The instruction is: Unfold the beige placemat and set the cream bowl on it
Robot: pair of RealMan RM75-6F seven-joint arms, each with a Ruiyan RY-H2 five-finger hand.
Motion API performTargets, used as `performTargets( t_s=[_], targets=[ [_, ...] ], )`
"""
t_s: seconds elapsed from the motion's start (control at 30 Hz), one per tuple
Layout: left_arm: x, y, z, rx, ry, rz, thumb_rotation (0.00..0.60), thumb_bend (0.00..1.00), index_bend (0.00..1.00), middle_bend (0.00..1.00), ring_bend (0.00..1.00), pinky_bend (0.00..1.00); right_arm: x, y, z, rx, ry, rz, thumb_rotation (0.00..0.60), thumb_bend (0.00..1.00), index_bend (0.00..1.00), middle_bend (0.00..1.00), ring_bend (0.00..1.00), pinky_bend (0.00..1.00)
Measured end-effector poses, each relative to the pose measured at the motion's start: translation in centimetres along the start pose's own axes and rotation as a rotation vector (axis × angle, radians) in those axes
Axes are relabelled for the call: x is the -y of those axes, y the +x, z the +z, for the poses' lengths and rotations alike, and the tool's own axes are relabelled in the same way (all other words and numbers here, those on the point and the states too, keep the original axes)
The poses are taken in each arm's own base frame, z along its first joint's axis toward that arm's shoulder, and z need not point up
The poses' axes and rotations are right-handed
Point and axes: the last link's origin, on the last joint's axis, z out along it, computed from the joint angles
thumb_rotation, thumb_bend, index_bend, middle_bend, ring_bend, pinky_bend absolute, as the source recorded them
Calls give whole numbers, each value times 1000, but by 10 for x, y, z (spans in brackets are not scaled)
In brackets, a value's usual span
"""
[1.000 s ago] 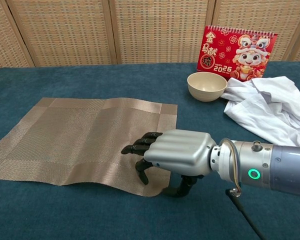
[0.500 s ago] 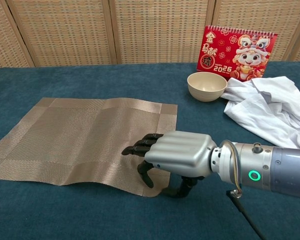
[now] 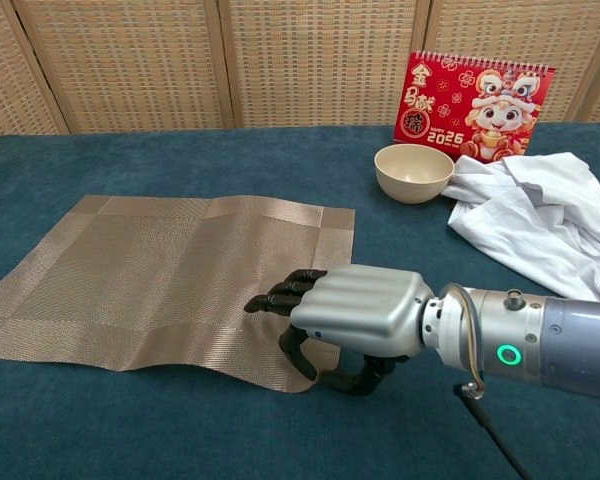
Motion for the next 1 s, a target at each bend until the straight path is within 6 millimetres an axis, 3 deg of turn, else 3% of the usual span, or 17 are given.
performTargets(
  t_s=[0.3,0.7,1.0],
  targets=[
    [0,0,0,0,-1,-1,600,0,0,0,0,0,0,-2,1,-2,-4,1,600,644,650,64,0,0],
    [0,0,0,2,-1,1,600,0,0,0,0,0,-1,0,-2,-13,-5,1,600,650,673,72,0,0],
    [-1,-1,0,7,-4,3,600,0,0,0,0,0,-8,2,-22,-13,7,-42,600,650,675,75,0,0]
  ],
)
